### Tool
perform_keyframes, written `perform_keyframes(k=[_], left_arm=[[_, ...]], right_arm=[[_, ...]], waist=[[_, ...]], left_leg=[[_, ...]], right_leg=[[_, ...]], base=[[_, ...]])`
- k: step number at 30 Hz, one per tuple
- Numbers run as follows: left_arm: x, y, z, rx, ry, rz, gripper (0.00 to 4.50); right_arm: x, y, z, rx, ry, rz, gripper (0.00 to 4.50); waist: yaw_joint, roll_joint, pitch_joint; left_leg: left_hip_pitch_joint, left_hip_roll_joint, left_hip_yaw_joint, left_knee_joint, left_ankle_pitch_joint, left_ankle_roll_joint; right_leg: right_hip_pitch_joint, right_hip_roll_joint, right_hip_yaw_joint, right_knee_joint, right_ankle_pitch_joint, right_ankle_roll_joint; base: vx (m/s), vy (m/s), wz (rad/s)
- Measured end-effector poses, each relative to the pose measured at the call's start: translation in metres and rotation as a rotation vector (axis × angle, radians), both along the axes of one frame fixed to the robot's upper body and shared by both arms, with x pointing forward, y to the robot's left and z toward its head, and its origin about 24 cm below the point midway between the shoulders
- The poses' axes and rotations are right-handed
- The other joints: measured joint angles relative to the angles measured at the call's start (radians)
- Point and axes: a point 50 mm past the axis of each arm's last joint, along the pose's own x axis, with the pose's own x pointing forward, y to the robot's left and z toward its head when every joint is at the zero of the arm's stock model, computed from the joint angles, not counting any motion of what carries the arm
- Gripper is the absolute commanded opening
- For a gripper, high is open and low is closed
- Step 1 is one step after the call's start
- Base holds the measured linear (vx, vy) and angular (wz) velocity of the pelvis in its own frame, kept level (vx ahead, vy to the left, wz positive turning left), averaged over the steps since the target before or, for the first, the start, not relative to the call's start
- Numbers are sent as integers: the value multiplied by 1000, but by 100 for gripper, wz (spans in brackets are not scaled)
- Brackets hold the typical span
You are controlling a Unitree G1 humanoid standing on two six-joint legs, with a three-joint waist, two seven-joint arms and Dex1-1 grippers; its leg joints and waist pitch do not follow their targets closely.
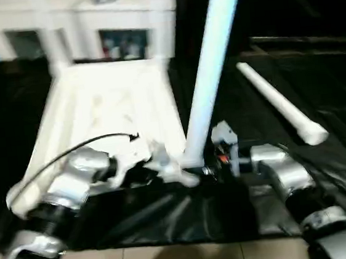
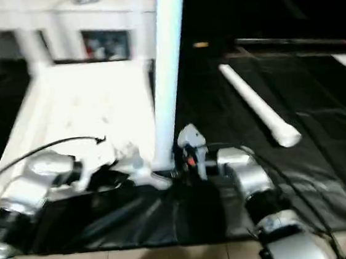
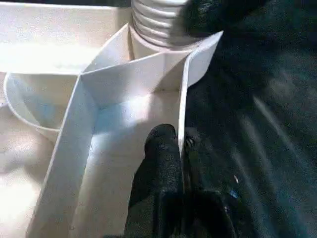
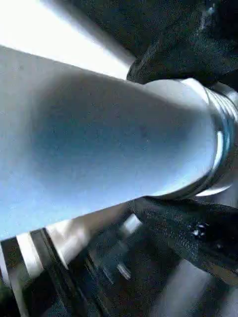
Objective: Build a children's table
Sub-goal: Rotate leg to tighten
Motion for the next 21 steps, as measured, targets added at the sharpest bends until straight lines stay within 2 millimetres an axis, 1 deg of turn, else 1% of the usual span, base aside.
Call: perform_keyframes(k=[3, 6, 9, 12, 13, 14, 15, 16, 18, 19, 21], left_arm=[[5, -6, -1, 7, -25, 100, 0], [10, -14, -2, -1, -38, 199, 0], [11, -23, -2, -20, -39, 250, 0], [11, -26, 0, -17, -46, 277, 0], [11, -27, 0, -14, -51, 279, 0], [11, -27, 1, -13, -53, 280, 0], [11, -27, 1, -13, -56, 282, 0], [12, -26, 1, -10, -61, 281, 0], [12, -25, 2, -3, -73, 282, 0], [12, -24, 2, 1, -82, 279, 0], [13, -20, 3, 13, -100, 272, 0]], right_arm=[[10, 13, -1, 2, 23, -161, 277], [20, 25, 2, -32, 31, -286, 277], [24, 26, 4, -54, 25, -342, 277], [26, 29, 5, -46, 27, -384, 277], [26, 30, 5, -34, 33, -397, 333], [27, 30, 5, -25, 37, -405, 333], [27, 31, 6, -14, 42, -407, 347], [27, 33, 6, -2, 45, -407, 347], [27, 34, 7, 11, 39, -408, 383], [27, 34, 7, 13, 32, -406, 383], [26, 35, 7, 23, 21, -394, 401]], waist=[[-16, 0, 0], [-32, 0, 0], [-34, -1, -1], [-35, -3, -2], [-35, -3, -2], [-35, -4, -2], [-35, -4, -2], [-35, -4, -2], [-35, -4, -2], [-35, -4, -2], [-34, -3, -2]], left_leg=[[0, 0, -1, -1, 0, 0], [1, 0, -2, -1, 0, 0], [1, -3, -1, 0, -1, 2], [0, -4, -1, -3, -2, 3], [0, -5, -1, -4, -2, 4], [0, -5, -1, -5, -3, 4], [-1, -5, -1, -7, -3, 4], [-1, -4, -1, -8, -3, 3], [-2, -2, -1, -10, -4, 3], [-3, -1, -1, -10, -4, 3], [-4, 1, -1, -10, -4, 3]], right_leg=[[-1, -1, -4, -3, 0, 0], [-2, -1, -5, -7, 0, 1], [-3, -2, -2, -7, 0, 0], [-3, -2, -1, -7, 0, 0], [-3, -2, -1, -7, 1, 0], [-3, -2, -2, -7, 3, 0], [-3, -2, -2, -7, 4, 0], [-3, -2, -2, -7, 4, 0], [-4, 0, -3, -7, 3, 1], [-4, 1, -3, -7, 4, 1], [-7, 2, -3, -6, 4, 0]], base=[[0, 0, 0], [0, 0, 0], [0, 0, 0], [0, 0, 0], [0, 0, 0], [0, 0, 0], [0, 0, 0], [0, 0, 0], [0, 0, 0], [0, 0, 0], [0, 0, 0]])
